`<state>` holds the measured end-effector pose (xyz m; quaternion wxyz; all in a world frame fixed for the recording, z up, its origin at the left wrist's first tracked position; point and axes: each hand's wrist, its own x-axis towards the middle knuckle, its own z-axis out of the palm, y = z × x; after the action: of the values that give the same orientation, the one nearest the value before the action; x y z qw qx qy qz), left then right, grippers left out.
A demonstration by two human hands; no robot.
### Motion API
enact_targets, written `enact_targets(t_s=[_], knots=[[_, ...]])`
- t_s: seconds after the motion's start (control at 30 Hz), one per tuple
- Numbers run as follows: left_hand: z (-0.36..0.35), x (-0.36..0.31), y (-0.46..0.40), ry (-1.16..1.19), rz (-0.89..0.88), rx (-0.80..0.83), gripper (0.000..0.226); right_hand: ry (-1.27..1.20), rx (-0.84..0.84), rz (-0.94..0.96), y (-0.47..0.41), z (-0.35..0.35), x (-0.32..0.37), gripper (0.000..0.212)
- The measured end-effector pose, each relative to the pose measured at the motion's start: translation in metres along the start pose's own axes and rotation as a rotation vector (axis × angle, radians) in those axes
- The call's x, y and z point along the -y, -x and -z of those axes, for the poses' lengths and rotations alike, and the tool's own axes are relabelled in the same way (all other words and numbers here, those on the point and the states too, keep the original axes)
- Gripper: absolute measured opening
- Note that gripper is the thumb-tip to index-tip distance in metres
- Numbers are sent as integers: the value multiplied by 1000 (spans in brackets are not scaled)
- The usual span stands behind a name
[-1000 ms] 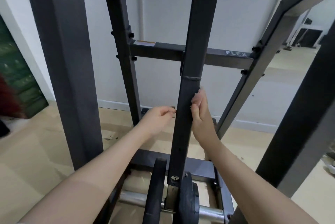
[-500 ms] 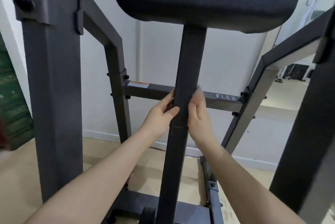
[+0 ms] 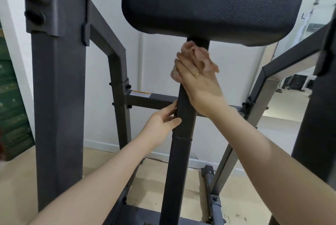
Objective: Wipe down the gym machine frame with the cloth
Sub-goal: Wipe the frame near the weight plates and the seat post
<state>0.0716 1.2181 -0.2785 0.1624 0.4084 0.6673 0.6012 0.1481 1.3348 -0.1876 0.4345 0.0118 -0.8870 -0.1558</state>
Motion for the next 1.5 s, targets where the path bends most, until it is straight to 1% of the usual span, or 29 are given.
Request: enact_targets(t_s=[0.07,0.1,0.17,0.27,0.3,0.33,0.43,0.47,0.5,0.53,0.63,0.67,0.7,0.73,0.8,0.83,0.87,0.9,0.97,1.03,1.1,1.17,1.2,1.27,1.3,1.37,1.4,1.43,1.5], knots=[[-2,2,3,-5,1,15,53,43,121,72,-14,10,-5,37],[-2,3,5,8,5,20,51,51,150,124,-15,14,-6,30],[1,7,11,35,7,13,43,100,264,269,-7,17,-4,20],[11,15,25,-1,9,-19,32,265,597,547,8,17,4,26],[15,18,28,-27,22,-37,31,290,631,592,2,20,4,28],[18,21,30,-52,34,-53,31,276,619,571,-8,24,3,31],[22,29,35,-111,37,-80,31,288,359,350,-31,27,-3,40],[22,33,38,-116,32,-80,32,325,328,309,-27,21,2,39],[21,38,41,-118,31,-71,33,360,353,304,-13,10,10,35],[19,43,46,-120,35,-56,35,375,418,331,10,-2,24,31],[16,64,59,-129,93,-12,44,232,803,448,95,-27,69,30],[15,72,63,-126,120,-11,46,208,864,493,109,-28,71,29],[14,80,67,-121,141,-8,47,199,830,549,114,-30,65,28],[13,89,71,-116,160,2,48,211,722,579,111,-32,53,27],[9,105,78,-104,191,29,51,265,400,492,102,-31,26,25],[7,112,80,-82,198,42,53,273,235,413,101,-33,16,30],[3,119,82,-58,201,60,55,257,116,312,106,-39,13,36],[-2,128,87,-43,205,90,57,178,40,173,120,-49,22,40],[-12,140,96,-12,207,160,58,-152,-47,-147,153,-66,59,50],[-26,156,109,40,204,245,63,-435,-9,-396,194,-82,100,62],[-35,167,119,86,198,256,68,-547,102,-566,235,-89,135,68],[-38,171,124,108,192,216,67,-697,206,-658,278,-90,168,72],[-39,173,126,128,188,199,66,-801,236,-658,292,-87,178,72],[-39,176,127,156,185,182,64,-987,228,-690,296,-86,177,68],[-39,178,128,153,182,174,63,-1048,193,-752,289,-87,170,61],[-41,179,129,117,165,157,62,-1077,100,-885,273,-97,158,43],[-42,179,130,103,157,147,62,-1067,87,-898,272,-100,160,35],[-43,178,130,101,155,136,61,-1062,99,-911,279,-103,168,33],[-43,178,130,106,158,116,59,-996,233,-910,311,-102,190,38]])
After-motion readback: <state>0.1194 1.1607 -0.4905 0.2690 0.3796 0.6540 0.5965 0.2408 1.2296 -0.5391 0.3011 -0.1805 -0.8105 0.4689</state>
